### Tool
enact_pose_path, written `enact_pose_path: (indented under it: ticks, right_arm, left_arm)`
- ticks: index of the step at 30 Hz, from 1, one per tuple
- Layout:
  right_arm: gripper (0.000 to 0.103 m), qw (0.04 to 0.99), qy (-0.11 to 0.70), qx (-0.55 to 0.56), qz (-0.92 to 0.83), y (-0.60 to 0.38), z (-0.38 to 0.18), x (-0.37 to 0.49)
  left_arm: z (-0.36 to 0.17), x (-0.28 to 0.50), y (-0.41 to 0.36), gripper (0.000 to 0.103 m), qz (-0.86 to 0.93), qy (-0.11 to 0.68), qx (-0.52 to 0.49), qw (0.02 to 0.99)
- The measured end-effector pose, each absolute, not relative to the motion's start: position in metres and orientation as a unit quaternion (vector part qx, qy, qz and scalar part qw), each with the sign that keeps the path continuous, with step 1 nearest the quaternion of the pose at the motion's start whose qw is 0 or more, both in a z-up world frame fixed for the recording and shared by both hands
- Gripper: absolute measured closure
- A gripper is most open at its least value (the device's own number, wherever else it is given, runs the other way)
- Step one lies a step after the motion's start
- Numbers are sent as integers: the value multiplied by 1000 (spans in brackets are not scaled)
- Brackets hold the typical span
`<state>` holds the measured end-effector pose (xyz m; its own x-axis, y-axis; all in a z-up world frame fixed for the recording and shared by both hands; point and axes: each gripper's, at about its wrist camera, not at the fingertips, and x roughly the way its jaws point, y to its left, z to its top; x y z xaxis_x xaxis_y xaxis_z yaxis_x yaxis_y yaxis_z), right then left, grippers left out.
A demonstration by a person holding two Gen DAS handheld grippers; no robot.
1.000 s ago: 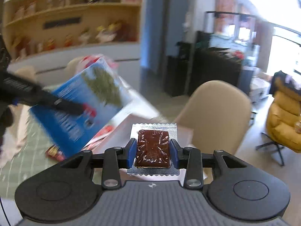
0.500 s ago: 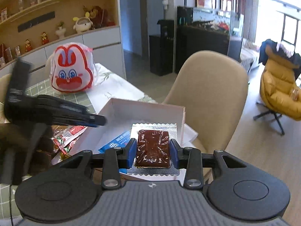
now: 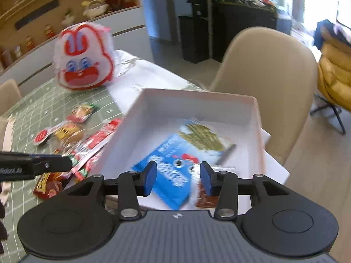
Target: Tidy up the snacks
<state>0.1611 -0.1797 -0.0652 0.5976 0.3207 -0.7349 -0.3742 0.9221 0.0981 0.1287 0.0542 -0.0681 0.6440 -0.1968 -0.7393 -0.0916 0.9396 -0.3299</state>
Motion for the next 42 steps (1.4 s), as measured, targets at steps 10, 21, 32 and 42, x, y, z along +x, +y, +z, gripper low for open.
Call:
enact_pose_path:
  ticks: [10,21,32,42]
  right_arm:
    - [44,841,435,-49,317,-70,-24,205]
    - [44,813,485,19,321,78,-88,295]
    - [57,773,537,-25,337,88,-123,318]
    - [73,741,544,-42,391,25,-100,233]
  left_arm:
    - [-70,100,165,79,142,324,-278,893]
    - [-115,177,236,79,210,297,-280,889]
    - [-135,145,230,80,135,353,-266,887]
    - [-131,99,200,79,70,391,-295,869]
